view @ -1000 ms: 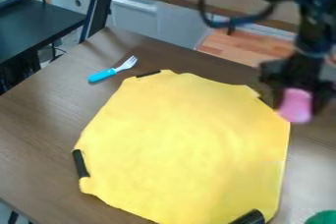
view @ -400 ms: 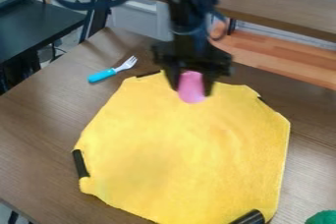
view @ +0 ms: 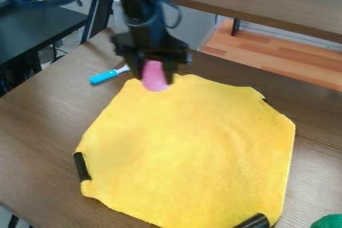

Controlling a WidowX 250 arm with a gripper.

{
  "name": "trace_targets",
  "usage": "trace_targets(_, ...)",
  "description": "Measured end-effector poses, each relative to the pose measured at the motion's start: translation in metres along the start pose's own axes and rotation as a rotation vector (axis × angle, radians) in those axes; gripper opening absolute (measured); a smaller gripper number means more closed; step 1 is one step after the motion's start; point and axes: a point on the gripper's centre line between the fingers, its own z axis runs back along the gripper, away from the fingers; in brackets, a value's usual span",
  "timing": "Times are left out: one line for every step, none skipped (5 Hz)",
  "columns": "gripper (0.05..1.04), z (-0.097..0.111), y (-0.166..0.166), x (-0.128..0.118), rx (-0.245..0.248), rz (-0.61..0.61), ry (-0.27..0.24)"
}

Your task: Put the pink figure on the top edge of the cloth

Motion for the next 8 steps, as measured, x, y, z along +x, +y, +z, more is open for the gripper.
trace_targets(0.681,-0.007,0.008,0.004,0.001,-0.009,-0.008)
trace_targets(0.681,-0.025,0.019,0.016,-0.007,-0.009,-0.005)
trace_targets(0.681,-0.038,0.018,0.031,-0.002,-0.002,-0.018)
trace_targets(0.681,-0.057,0.018,0.042,0.027,-0.009,-0.009)
trace_targets(0.681,-0.076,0.016,0.047,0.029,0.000,0.038)
trace_targets(0.681,-0.092,0.018,0.041,0.040,-0.007,0.076)
trace_targets(0.734,-0.098,0.021,0.039,0.056,-0.025,0.072)
trace_targets(0.984,-0.097,0.023,0.034,0.085,-0.046,0.102)
